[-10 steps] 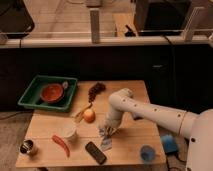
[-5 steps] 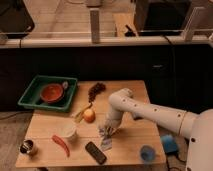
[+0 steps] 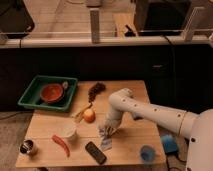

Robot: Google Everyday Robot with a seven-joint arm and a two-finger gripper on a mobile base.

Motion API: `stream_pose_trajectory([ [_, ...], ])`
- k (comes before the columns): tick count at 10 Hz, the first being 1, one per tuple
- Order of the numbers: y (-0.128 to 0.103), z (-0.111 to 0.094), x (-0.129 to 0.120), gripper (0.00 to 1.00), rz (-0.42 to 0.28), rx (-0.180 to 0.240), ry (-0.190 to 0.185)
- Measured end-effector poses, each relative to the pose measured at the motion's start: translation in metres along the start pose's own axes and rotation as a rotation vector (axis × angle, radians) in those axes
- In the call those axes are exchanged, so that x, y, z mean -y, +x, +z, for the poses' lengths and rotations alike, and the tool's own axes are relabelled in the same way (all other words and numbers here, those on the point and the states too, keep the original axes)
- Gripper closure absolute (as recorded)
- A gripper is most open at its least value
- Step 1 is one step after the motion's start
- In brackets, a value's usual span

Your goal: Wipe table surface with towel

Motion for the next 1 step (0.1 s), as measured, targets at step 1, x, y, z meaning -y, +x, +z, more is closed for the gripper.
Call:
stream_pose_trajectory([
  [1,-0.0003,0.0,0.0001,0.96,0.001,0.001,0.001],
])
